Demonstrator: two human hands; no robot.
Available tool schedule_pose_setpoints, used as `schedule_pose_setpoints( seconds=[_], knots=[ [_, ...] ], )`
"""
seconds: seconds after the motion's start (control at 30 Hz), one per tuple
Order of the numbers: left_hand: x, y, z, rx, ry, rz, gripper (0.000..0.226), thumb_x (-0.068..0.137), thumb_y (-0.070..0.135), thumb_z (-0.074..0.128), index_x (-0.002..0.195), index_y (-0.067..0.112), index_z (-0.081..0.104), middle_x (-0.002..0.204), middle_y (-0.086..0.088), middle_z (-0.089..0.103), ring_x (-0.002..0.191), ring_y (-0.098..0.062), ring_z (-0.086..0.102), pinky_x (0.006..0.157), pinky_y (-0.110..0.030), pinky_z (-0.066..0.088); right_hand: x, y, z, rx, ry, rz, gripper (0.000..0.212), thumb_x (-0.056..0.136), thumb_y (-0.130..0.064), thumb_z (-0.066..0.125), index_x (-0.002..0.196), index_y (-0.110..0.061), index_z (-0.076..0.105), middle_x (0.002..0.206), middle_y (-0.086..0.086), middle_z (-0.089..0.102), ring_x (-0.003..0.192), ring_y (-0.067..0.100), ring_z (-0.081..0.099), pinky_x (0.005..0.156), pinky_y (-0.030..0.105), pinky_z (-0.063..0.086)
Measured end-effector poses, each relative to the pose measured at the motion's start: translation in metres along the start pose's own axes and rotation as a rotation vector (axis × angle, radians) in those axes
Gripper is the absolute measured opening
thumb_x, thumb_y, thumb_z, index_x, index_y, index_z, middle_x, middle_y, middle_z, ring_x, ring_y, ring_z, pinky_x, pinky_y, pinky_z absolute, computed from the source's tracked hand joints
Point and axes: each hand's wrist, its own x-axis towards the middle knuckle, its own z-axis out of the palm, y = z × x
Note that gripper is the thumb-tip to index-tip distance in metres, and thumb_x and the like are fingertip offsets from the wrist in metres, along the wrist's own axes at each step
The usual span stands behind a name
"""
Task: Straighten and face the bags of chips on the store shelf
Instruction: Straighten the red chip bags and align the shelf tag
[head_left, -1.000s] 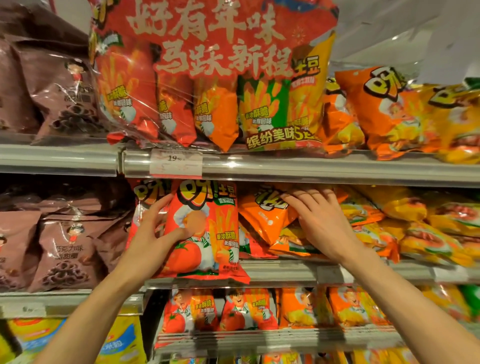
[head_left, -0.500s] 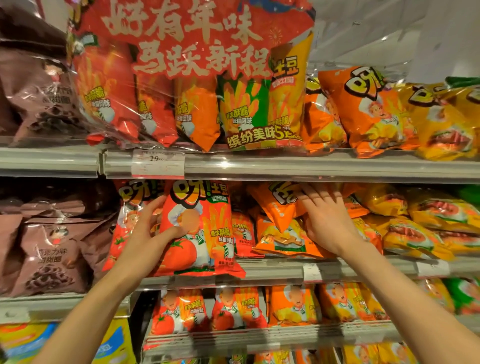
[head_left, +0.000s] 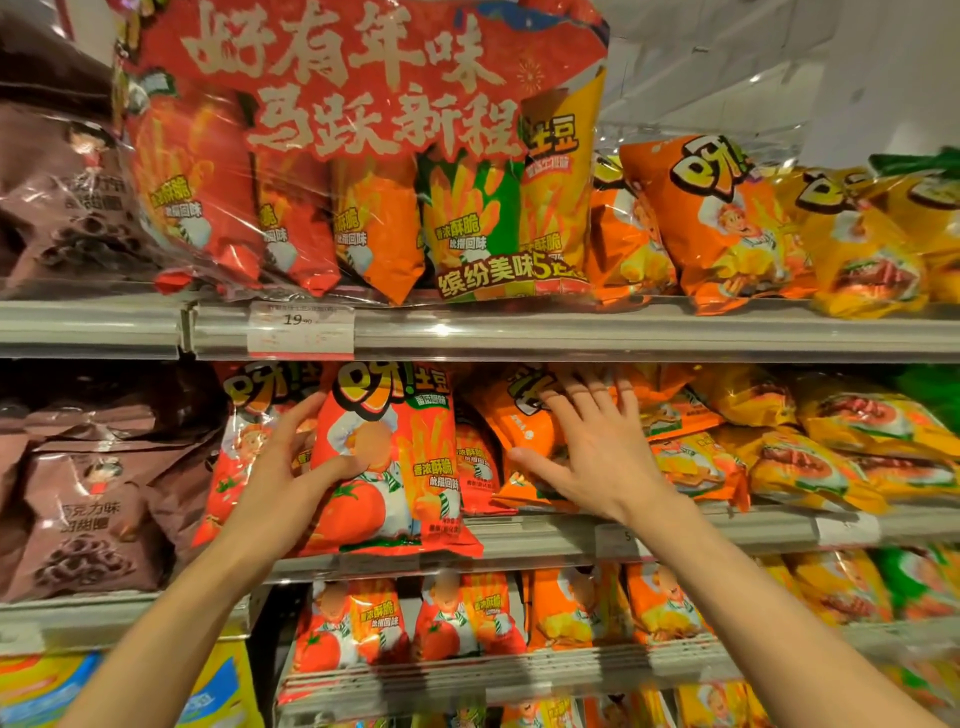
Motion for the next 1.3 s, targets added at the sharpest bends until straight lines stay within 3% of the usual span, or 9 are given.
schedule_pose_setpoints(
  seconds=[0.2, 0.43, 0.57, 0.67, 0.8, 0.93, 1.03, 1.2, 1.3],
  knots=[
    [-0.002, 0.004, -0.001, -0.010, -0.010, -0.029, 0.086, 0.069, 0.037, 0.078, 0.146, 0.044, 0.040, 0.139, 0.011, 0.042, 0.129, -0.007, 0.038, 0.094, -0.029, 0.037, 0.001, 0.030, -0.005, -0.046, -0.045, 0.054, 0.079, 0.085, -0.076, 0.029, 0.142, -0.024, 0.046, 0.144, 0.004, 0.050, 0.136, 0.028, 0.039, 0.116, 0.059, 0.014],
    [-0.002, 0.005, 0.004, -0.017, -0.010, -0.020, 0.081, 0.076, 0.022, 0.083, 0.143, 0.042, 0.041, 0.126, 0.012, 0.050, 0.108, 0.012, 0.047, 0.079, -0.015, 0.038, -0.003, 0.042, 0.002, -0.051, -0.066, 0.092, 0.073, 0.086, -0.070, 0.034, 0.140, -0.023, 0.049, 0.144, 0.005, 0.052, 0.135, 0.031, 0.041, 0.115, 0.061, 0.014],
    [-0.002, 0.004, 0.002, -0.002, -0.005, -0.017, 0.073, 0.087, 0.017, 0.075, 0.145, 0.042, 0.040, 0.132, 0.008, 0.045, 0.117, 0.001, 0.044, 0.082, -0.019, 0.040, -0.004, 0.035, 0.001, -0.043, -0.029, 0.073, 0.078, 0.087, -0.077, 0.028, 0.141, -0.024, 0.048, 0.141, 0.006, 0.052, 0.134, 0.031, 0.041, 0.115, 0.060, 0.015],
    [-0.002, 0.005, 0.003, -0.014, -0.031, -0.017, 0.084, 0.075, 0.023, 0.084, 0.143, 0.044, 0.041, 0.131, 0.010, 0.047, 0.123, -0.004, 0.041, 0.083, -0.019, 0.039, -0.006, 0.032, 0.001, -0.026, -0.018, 0.065, 0.081, 0.087, -0.079, 0.025, 0.141, -0.023, 0.048, 0.141, 0.007, 0.052, 0.134, 0.031, 0.041, 0.116, 0.060, 0.016],
    [-0.003, 0.003, -0.001, -0.039, -0.045, -0.011, 0.085, 0.062, 0.037, 0.076, 0.140, 0.048, 0.044, 0.135, 0.012, 0.049, 0.130, -0.004, 0.040, 0.094, -0.024, 0.038, -0.010, 0.025, 0.000, 0.000, 0.003, 0.050, 0.080, 0.089, -0.078, 0.024, 0.141, -0.023, 0.048, 0.140, 0.007, 0.052, 0.135, 0.030, 0.041, 0.117, 0.059, 0.016],
    [-0.008, 0.008, -0.012, -0.020, -0.060, 0.000, 0.093, 0.052, 0.055, 0.073, 0.140, 0.054, 0.043, 0.142, 0.014, 0.045, 0.133, -0.001, 0.038, 0.102, -0.032, 0.037, -0.010, 0.010, 0.000, 0.042, 0.092, -0.009, 0.064, 0.094, -0.066, 0.035, 0.134, -0.020, 0.056, 0.137, 0.007, 0.055, 0.133, 0.031, 0.044, 0.115, 0.056, 0.024],
    [-0.010, 0.009, -0.022, -0.031, -0.061, 0.017, 0.084, 0.067, 0.035, 0.082, 0.141, 0.052, 0.044, 0.143, 0.012, 0.048, 0.122, 0.012, 0.045, 0.092, -0.021, 0.041, -0.004, -0.010, -0.001, 0.155, 0.147, -0.088, 0.049, 0.094, -0.051, 0.047, 0.126, -0.017, 0.062, 0.129, 0.006, 0.060, 0.125, 0.029, 0.050, 0.108, 0.049, 0.036],
    [-0.014, 0.007, -0.044, -0.042, -0.008, 0.008, 0.076, 0.083, 0.013, 0.079, 0.140, 0.051, 0.045, 0.128, 0.015, 0.059, 0.121, -0.006, 0.057, 0.083, -0.026, 0.049, 0.018, -0.060, -0.006, 0.375, -0.012, -0.074, 0.034, 0.096, -0.040, 0.055, 0.119, -0.018, 0.066, 0.114, -0.001, 0.066, 0.107, 0.020, 0.059, 0.089, 0.033, 0.047],
    [-0.015, 0.006, -0.059, -0.024, 0.008, 0.008, 0.077, 0.073, 0.029, 0.080, 0.137, 0.055, 0.046, 0.128, 0.010, 0.062, 0.115, -0.009, 0.063, 0.084, -0.032, 0.053, 0.040, -0.085, 0.000, 0.427, -0.161, 0.030, 0.039, 0.096, -0.043, 0.054, 0.119, -0.015, 0.065, 0.116, 0.006, 0.068, 0.107, 0.026, 0.062, 0.086, 0.034, 0.048]
  ],
)
